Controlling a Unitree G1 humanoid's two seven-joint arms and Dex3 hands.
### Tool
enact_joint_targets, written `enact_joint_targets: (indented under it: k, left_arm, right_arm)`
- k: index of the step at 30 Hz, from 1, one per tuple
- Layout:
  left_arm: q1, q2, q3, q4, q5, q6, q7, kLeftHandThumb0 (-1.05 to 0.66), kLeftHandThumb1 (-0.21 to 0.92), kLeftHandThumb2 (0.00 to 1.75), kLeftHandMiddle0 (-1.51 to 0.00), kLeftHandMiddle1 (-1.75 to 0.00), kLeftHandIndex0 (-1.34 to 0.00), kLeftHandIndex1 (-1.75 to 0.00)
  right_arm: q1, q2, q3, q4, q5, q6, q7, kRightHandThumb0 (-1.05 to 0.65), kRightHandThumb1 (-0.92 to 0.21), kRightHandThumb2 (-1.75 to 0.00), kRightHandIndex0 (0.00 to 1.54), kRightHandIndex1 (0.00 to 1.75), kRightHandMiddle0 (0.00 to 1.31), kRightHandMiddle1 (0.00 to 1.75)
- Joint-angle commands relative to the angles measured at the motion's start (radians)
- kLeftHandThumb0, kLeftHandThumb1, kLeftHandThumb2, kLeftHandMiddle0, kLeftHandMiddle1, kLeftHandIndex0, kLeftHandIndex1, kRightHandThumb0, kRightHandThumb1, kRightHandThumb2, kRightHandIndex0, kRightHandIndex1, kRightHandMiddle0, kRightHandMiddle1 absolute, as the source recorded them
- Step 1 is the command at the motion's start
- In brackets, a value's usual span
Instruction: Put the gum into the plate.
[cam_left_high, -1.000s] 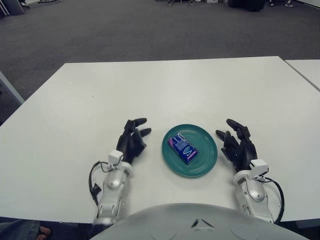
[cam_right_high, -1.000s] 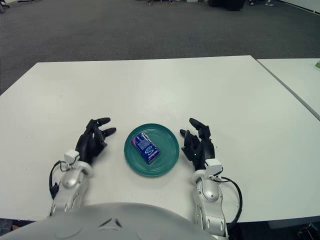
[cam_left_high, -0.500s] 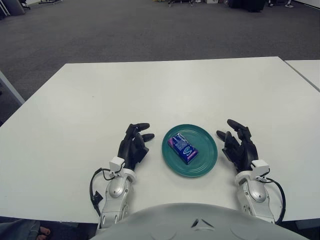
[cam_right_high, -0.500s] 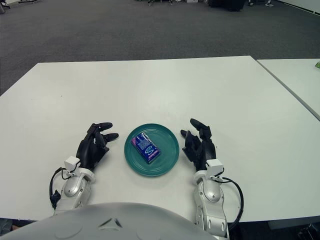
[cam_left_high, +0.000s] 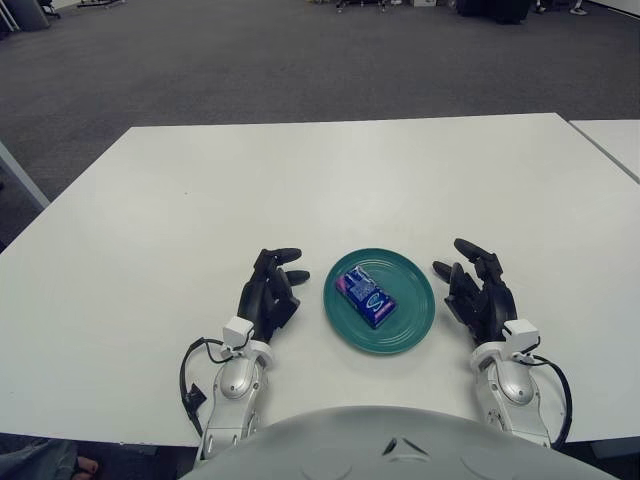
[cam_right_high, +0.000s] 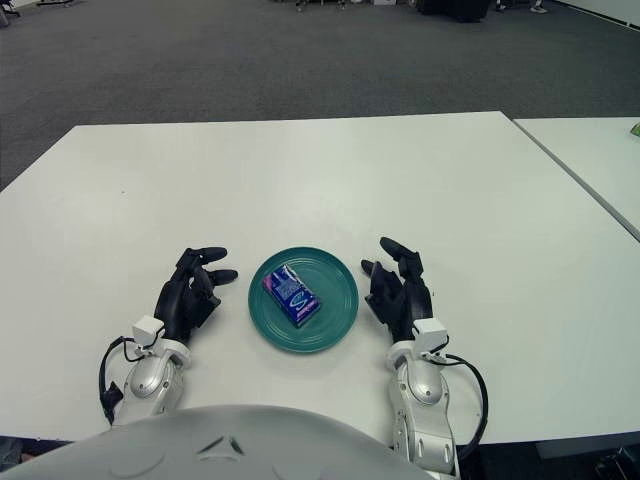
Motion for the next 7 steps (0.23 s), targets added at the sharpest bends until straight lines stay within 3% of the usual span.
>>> enact_joint_targets:
  k: [1, 7]
  left_arm:
    - [0.005, 0.002, 0.012, 0.034, -0.02, 0.04, -0.002, -0.78, 0.92, 1.05, -0.42, -1.23, -0.32, -1.35]
    - [0.004, -0.004, 0.018, 0.034, -0.041, 0.038, -0.005, -0.77, 0.92, 1.03, -0.41, -1.22, -0.3, -1.35]
  right_arm:
    - [0.048, -0.006, -0.005, 0.067, -0.003, 0.075, -0.004, -0.71, -0.92, -0.76, 0.39, 0.62, 0.0, 0.92]
    - [0.054, -0.005, 0.001, 0.065, -0.007, 0.073, -0.003, -0.7, -0.92, -0.76, 0.39, 0.62, 0.0, 0.91]
